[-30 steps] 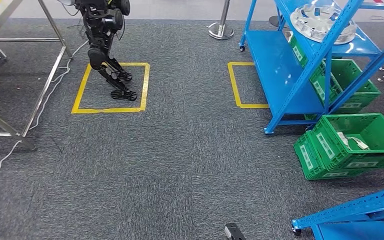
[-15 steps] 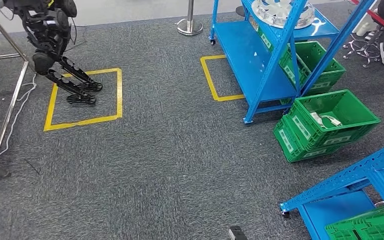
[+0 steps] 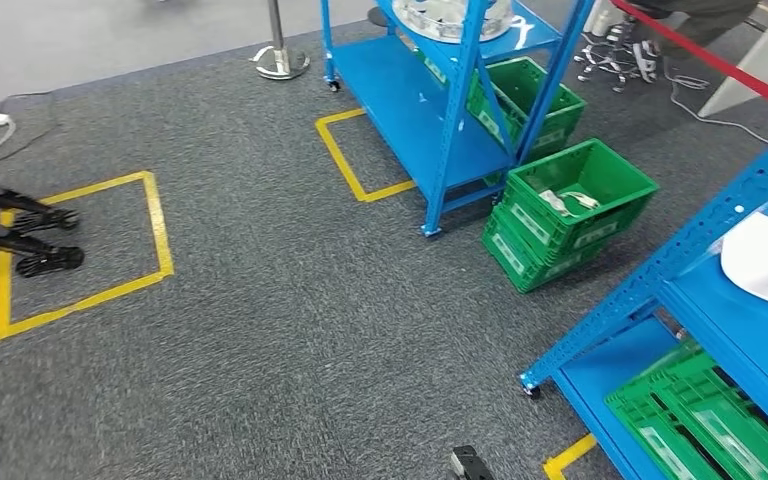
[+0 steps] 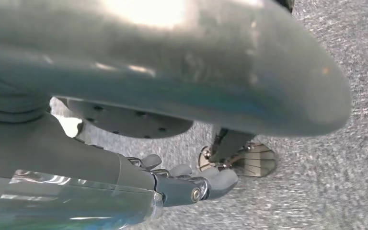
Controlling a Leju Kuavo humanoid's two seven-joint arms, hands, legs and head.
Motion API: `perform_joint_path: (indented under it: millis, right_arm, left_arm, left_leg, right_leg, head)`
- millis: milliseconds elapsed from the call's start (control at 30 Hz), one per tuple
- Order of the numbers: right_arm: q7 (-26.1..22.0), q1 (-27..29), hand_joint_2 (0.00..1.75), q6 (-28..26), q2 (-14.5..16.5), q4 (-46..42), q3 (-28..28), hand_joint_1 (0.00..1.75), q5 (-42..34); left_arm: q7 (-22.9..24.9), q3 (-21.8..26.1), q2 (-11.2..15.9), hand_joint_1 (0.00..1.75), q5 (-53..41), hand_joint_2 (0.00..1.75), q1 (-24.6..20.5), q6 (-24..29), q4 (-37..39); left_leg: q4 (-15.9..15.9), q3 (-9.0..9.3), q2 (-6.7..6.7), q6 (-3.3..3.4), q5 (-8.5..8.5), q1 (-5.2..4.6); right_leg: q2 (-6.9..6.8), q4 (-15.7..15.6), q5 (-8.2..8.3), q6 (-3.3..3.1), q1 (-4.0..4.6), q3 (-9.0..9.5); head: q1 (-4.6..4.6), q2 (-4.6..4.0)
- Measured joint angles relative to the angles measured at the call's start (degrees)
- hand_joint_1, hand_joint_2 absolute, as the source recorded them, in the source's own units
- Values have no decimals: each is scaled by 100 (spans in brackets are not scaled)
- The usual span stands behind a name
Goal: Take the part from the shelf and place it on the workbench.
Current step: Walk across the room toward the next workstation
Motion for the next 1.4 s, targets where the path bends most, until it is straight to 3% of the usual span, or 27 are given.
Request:
perform_joint_path:
  millis: [33,100,167,200,233,300,367,400,467,533,600,667,700,767,833,900,967,1000,1067,1133,1167,1200,1233,1267,1333,1400]
  right_arm:
    - [1,-5,0,0,2,0,3,0,1]
    - [1,-33,0,0,8,-1,9,0,0]
    - [1,-30,0,1,15,-2,14,0,0]
    - [1,-8,0,2,17,-1,16,0,0]
    - [1,17,0,2,18,-1,18,0,1]
    - [1,42,0,1,18,1,22,0,1]
    - [1,29,0,0,18,-1,24,0,-1]
    - [1,21,0,-1,18,-1,24,0,-1]
    - [2,28,0,-2,18,0,25,0,-2]
    - [4,33,0,-4,10,1,26,0,-3]
    - [7,3,0,-6,13,0,27,0,-5]
    - [8,-17,0,-5,31,0,28,0,-6]
    - [8,-10,0,-4,37,0,28,0,-6]
    - [8,8,0,-4,40,1,30,0,-7]
    - [9,3,0,-4,43,1,30,0,-7]
    - [9,-14,0,-2,45,0,30,0,-8]
    - [10,-11,0,0,43,0,30,0,-10]
    - [10,-1,0,0,42,0,31,0,-10]
    - [10,-5,0,-1,40,0,33,0,-11]
    - [10,-35,0,1,43,-1,34,0,-11]
    - [10,-41,0,2,44,-2,35,0,-11]
    - [10,-33,0,3,45,-2,36,0,-12]
    - [10,-15,0,4,45,-1,36,0,-12]
    - [10,4,0,4,44,-1,37,0,-13]
    - [11,20,0,4,40,1,38,0,-14]
    - [12,-1,0,4,38,-1,38,0,-15]
  left_arm:
    - [-2,0,-1,0,0,0,1,0,-1]
    - [-2,0,3,0,0,0,10,1,-3]
    - [4,0,9,0,0,0,12,0,-3]
    - [7,0,9,0,0,0,8,0,-3]
    - [9,0,8,0,0,0,2,1,-3]
    - [13,-1,4,0,0,0,-14,2,-3]
    - [20,-2,2,0,0,0,-31,3,-3]
    - [26,-2,2,0,0,0,-36,3,-3]
    - [33,-1,-6,0,0,0,-43,6,-3]
    - [28,-1,-14,0,0,0,-52,10,-2]
    - [25,-3,-17,0,-1,0,-41,15,1]
    - [26,-3,-16,0,-2,0,-12,17,3]
    - [26,-3,-14,0,-2,0,-4,20,3]
    - [25,-2,-9,0,-1,0,0,25,3]
    - [25,-3,1,0,0,0,2,32,3]
    - [25,-4,12,0,0,0,-1,36,4]
    - [25,-3,9,0,0,0,-8,37,5]
    - [25,-3,4,0,0,0,-8,38,4]
    - [25,-3,-3,0,1,0,-6,42,2]
    - [25,-5,6,0,1,0,2,44,-2]
    - [25,-7,11,0,1,0,4,44,-3]
    - [25,-10,16,0,1,0,4,44,-3]
    - [25,-17,16,0,0,0,2,44,-2]
    - [25,-24,13,0,0,0,-1,44,-2]
    - [25,-35,-1,0,0,0,-15,44,-2]
    - [23,-39,-12,0,0,0,-27,44,-3]
  left_leg:
    - [-45,46,117,30,-1,2]
    - [-83,117,370,68,-38,-16]
    - [-84,163,601,68,-95,-27]
    - [-83,191,693,57,-126,-27]
    - [-83,224,766,43,-155,-26]
    - [-88,295,878,5,-216,-24]
    - [-91,344,964,-53,-265,-38]
    - [-102,362,1008,-86,-280,-41]
    - [-129,418,1051,-157,-315,-24]
    - [45,379,725,-204,-459,13]
    - [698,43,350,-204,-754,28]
    - [1415,-411,318,-193,-940,15]
    - [1539,-541,330,-185,-879,7]
    - [1168,-505,278,-154,-443,-3]
    - [486,-270,-24,-105,-22,8]
    - [139,-122,-220,-71,46,7]
    - [48,-61,-99,-31,4,4]
    - [5,-28,-16,-5,7,9]
    - [-83,58,191,49,6,21]
    - [-108,120,407,81,-33,-5]
    - [-107,142,510,88,-58,-13]
    - [-106,169,598,84,-88,-17]
    - [-104,202,675,75,-121,-18]
    - [-105,244,738,62,-153,-16]
    - [-109,325,836,22,-217,-23]
    - [-110,364,921,-37,-265,-42]
  right_leg:
    - [-175,160,-90,26,8,-83]
    - [-535,804,-383,85,-6,-439]
    - [-622,1413,-546,133,-42,-803]
    - [-640,1467,-476,149,-59,-857]
    - [-662,1299,-301,156,-73,-793]
    - [-837,574,113,149,-75,-444]
    - [-1056,56,252,106,-18,-189]
    - [-1101,-6,211,76,18,-159]
    - [-1017,-55,204,-3,40,-131]
    - [-908,-124,213,-76,28,-66]
    - [-784,-155,205,-139,24,-20]
    - [-617,-153,179,-181,44,11]
    - [-528,-151,163,-188,53,36]
    - [-354,-142,123,-177,57,103]
    - [-195,-116,65,-132,50,137]
    - [-45,-95,32,-63,25,114]
    - [108,-106,32,10,-7,84]
    - [80,-86,10,40,-7,69]
    - [-190,234,-174,98,2,-91]
    - [-505,934,-488,149,-11,-468]
    - [-570,1271,-595,170,-26,-662]
    - [-613,1450,-592,185,-39,-779]
    - [-647,1417,-473,193,-49,-790]
    - [-683,1151,-243,190,-55,-682]
    - [-872,370,168,147,-26,-322]
    - [-1047,-32,250,73,33,-129]
  head:
    - [36,0]
    - [111,0]
    - [134,0]
    - [143,0]
    - [156,0]
    - [187,0]
    - [204,0]
    - [197,0]
    - [180,0]
    - [148,-1]
    - [89,-1]
    - [35,0]
    - [15,0]
    - [-18,0]
    - [-43,0]
    - [-54,0]
    - [-50,0]
    - [-39,0]
    - [26,0]
    - [98,0]
    - [110,0]
    - [122,0]
    - [134,0]
    - [150,0]
    - [191,0]
    - [212,0]
